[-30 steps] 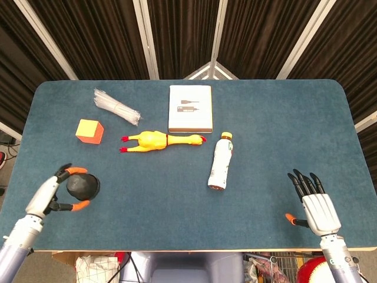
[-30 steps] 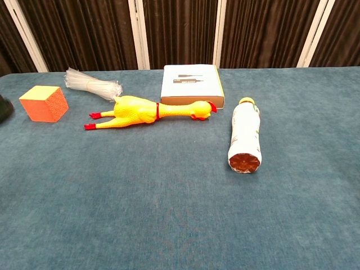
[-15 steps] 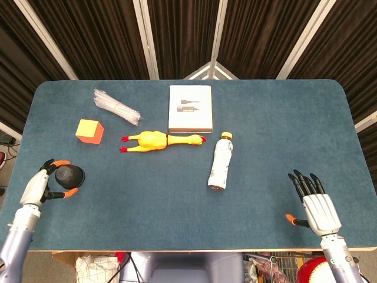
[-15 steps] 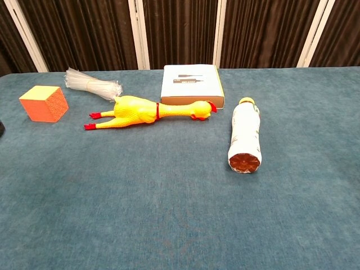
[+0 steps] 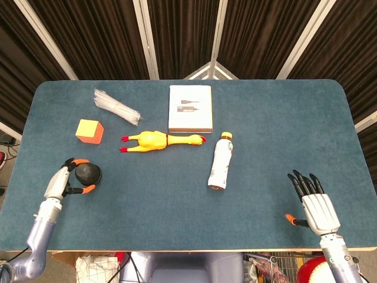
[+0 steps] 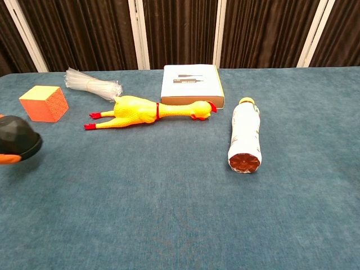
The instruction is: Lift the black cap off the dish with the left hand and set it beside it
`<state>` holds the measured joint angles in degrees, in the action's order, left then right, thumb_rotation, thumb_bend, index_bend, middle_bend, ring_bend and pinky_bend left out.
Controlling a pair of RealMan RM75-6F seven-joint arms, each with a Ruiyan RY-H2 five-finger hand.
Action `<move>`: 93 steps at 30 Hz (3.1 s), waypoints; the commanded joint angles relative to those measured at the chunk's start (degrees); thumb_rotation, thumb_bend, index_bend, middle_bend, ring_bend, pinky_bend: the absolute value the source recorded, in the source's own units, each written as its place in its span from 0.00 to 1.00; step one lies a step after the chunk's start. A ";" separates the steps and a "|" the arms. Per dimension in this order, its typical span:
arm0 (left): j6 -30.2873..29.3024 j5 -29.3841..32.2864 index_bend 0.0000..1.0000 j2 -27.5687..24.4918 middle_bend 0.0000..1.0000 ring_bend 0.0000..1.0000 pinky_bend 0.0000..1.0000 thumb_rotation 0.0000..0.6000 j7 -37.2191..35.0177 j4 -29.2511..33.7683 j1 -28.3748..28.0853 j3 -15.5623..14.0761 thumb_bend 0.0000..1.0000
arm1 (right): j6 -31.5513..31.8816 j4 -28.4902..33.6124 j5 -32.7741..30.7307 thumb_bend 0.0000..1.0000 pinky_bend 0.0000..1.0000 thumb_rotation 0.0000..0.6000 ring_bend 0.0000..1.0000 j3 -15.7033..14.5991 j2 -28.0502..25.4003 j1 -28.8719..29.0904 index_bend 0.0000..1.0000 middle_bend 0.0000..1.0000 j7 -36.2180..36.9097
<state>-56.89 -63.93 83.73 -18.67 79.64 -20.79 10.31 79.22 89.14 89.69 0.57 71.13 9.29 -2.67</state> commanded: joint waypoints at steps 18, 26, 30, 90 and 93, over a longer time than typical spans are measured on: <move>1.04 3.81 0.24 9.15 0.43 0.00 0.00 1.00 11.87 0.45 -5.81 1.86 0.46 | -0.11 -0.11 -0.45 0.15 0.00 1.00 0.13 0.24 -0.38 0.14 0.00 0.00 0.83; 2.64 5.29 0.16 8.37 0.18 0.00 0.00 1.00 16.35 3.18 -7.04 1.13 0.29 | -0.22 -0.21 -0.30 0.15 0.00 1.00 0.13 0.12 -0.61 0.20 0.00 0.00 1.96; 3.78 5.81 0.14 6.97 0.14 0.00 0.00 1.00 17.48 5.22 -7.52 0.84 0.27 | -0.33 -0.24 -0.26 0.15 0.00 1.00 0.13 0.02 -0.52 0.23 0.00 0.00 1.99; 0.23 8.76 0.21 12.08 0.45 0.00 0.00 1.00 17.83 10.18 -11.94 7.03 0.58 | -1.35 0.45 -1.39 0.15 0.00 1.00 0.13 -0.05 -1.22 0.40 0.00 0.00 2.29; 0.37 9.49 0.21 14.94 0.45 0.00 0.00 1.00 20.29 7.99 -13.66 6.65 0.58 | -1.30 0.26 -1.45 0.15 0.00 1.00 0.13 -0.02 -1.35 0.36 0.00 0.00 2.69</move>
<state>-56.89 -55.03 97.18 0.28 88.78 -33.31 17.12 77.89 89.42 88.24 0.56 69.80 9.68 -0.03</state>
